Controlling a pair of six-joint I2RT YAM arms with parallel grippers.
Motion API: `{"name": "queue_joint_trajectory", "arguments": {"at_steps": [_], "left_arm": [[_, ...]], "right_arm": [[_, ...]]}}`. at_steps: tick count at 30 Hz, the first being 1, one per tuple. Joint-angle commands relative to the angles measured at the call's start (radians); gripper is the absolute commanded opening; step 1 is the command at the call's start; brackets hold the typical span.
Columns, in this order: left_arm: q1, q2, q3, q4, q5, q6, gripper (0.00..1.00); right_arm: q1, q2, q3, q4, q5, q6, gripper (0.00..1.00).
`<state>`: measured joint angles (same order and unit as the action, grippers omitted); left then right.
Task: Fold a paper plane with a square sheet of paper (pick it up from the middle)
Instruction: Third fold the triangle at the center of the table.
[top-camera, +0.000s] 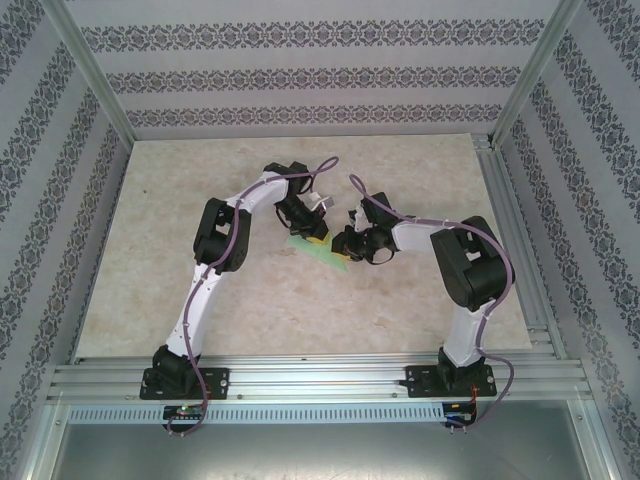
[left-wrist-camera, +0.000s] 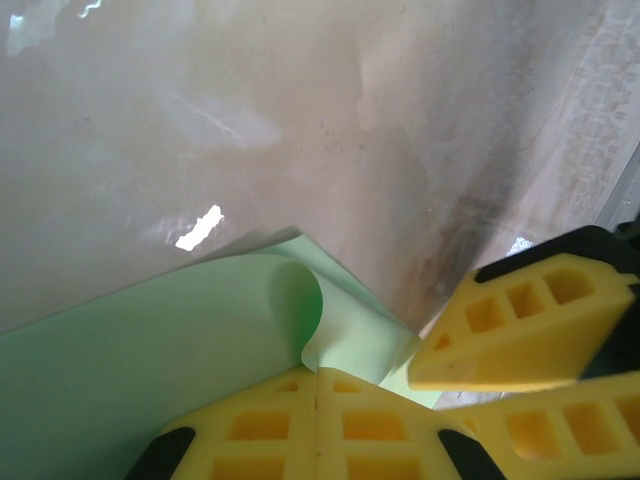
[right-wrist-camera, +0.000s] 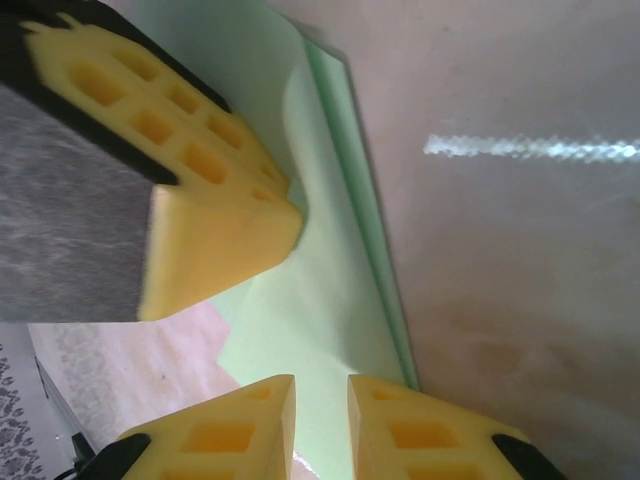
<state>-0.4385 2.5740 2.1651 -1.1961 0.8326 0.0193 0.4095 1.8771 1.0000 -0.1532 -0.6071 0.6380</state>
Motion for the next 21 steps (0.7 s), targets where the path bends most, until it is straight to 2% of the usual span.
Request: {"name": "queue_joint_trajectory", "arguments": {"at_steps": [1, 14, 21], "left_arm": [[0.01, 0.031, 0.015, -0.01, -0.017, 0.024, 0.01], [0.01, 0.031, 0.015, -0.013, -0.018, 0.027, 0.01], [0.009, 0.032, 0.015, -0.015, -0.021, 0.027, 0.01]], "right_arm": [[-0.02, -0.027, 0.053, 0.009, -0.017, 0.012, 0.22], [-0.024, 0.119, 0.079, 0.05, -0.015, 0.022, 0.22], [-0.026, 0.103, 0.073, 0.023, 0.022, 0.014, 0.21]]}}
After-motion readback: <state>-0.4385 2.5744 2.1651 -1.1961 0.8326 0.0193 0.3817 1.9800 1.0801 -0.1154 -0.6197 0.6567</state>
